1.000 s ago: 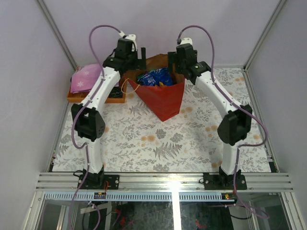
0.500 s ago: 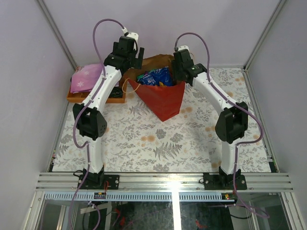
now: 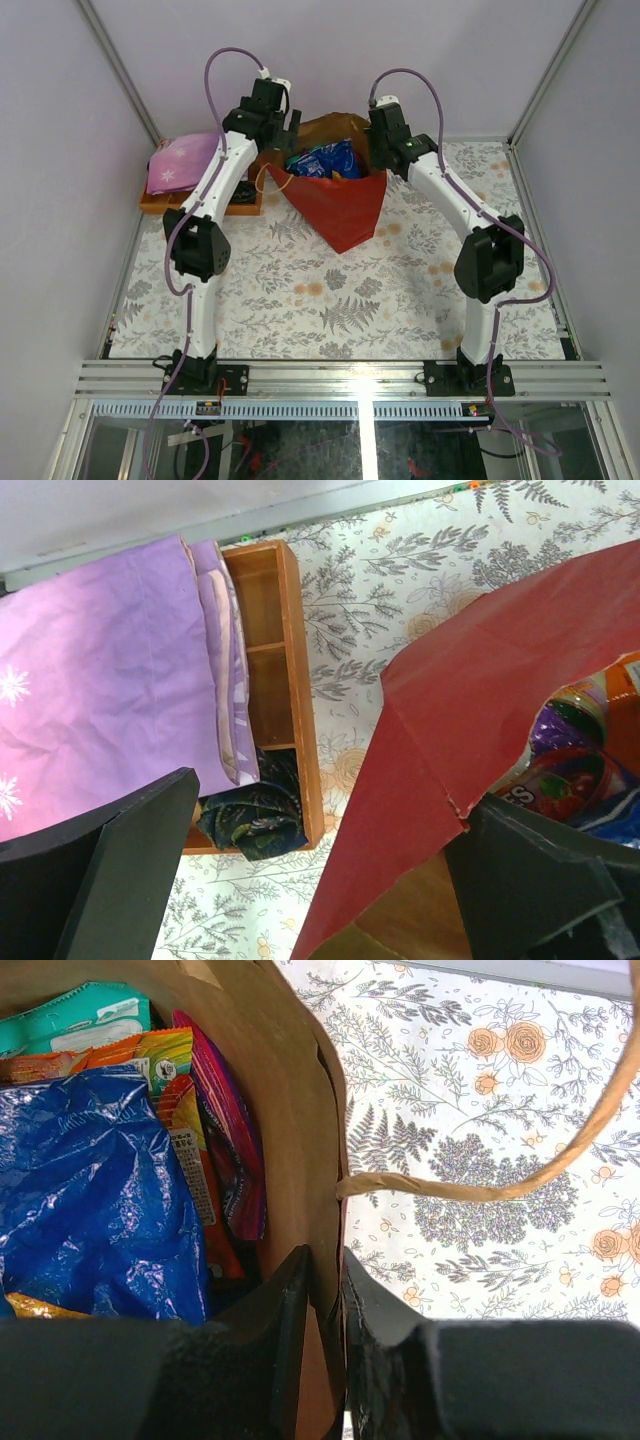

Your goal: Take the snacks out of the paper bag

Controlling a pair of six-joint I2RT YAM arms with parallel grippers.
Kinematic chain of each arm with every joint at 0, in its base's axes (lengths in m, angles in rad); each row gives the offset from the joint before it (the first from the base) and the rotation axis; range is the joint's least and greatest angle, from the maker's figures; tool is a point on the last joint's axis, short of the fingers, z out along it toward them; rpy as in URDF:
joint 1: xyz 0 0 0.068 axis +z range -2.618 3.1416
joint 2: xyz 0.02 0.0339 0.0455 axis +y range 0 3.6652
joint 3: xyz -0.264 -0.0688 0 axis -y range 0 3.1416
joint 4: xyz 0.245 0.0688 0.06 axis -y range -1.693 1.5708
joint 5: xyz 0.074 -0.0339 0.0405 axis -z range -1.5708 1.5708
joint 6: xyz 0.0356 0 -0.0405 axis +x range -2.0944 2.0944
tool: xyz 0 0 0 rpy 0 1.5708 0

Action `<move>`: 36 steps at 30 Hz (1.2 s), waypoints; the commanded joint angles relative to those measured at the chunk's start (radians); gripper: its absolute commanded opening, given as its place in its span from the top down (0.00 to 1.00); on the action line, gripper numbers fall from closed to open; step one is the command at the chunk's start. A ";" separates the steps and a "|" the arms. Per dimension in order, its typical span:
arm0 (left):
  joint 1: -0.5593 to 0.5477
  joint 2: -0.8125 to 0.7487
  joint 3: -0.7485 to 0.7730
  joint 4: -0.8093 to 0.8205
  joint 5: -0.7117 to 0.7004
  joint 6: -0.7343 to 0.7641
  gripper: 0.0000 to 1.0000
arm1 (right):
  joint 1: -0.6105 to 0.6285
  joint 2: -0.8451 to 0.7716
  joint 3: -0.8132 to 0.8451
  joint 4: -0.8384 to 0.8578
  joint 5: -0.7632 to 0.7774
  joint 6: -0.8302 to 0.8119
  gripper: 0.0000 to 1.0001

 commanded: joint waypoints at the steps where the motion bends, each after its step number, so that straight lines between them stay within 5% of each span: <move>1: 0.013 0.017 0.065 -0.102 0.064 -0.078 0.00 | -0.020 -0.083 -0.019 0.032 -0.029 -0.030 0.77; 4: 0.012 0.040 0.074 -0.146 0.098 -0.114 0.08 | -0.029 -0.094 -0.035 0.047 -0.049 -0.029 0.77; 11: 0.015 0.098 0.088 -0.240 0.089 -0.287 0.45 | -0.039 -0.102 -0.040 0.067 -0.104 -0.021 0.77; 12: 0.021 0.112 0.129 -0.267 0.094 -0.327 0.56 | -0.040 -0.101 -0.036 0.066 -0.113 -0.022 0.77; 14: 0.044 0.136 0.192 -0.310 0.117 -0.428 0.99 | -0.039 -0.106 -0.027 0.065 -0.128 -0.019 0.77; 22: 0.147 -0.012 0.072 -0.134 0.277 -0.727 1.00 | -0.038 -0.150 -0.028 0.094 -0.284 0.038 0.87; 36: 0.180 0.079 0.215 0.033 0.402 -0.845 1.00 | 0.106 -0.033 0.126 0.067 -0.362 0.136 0.89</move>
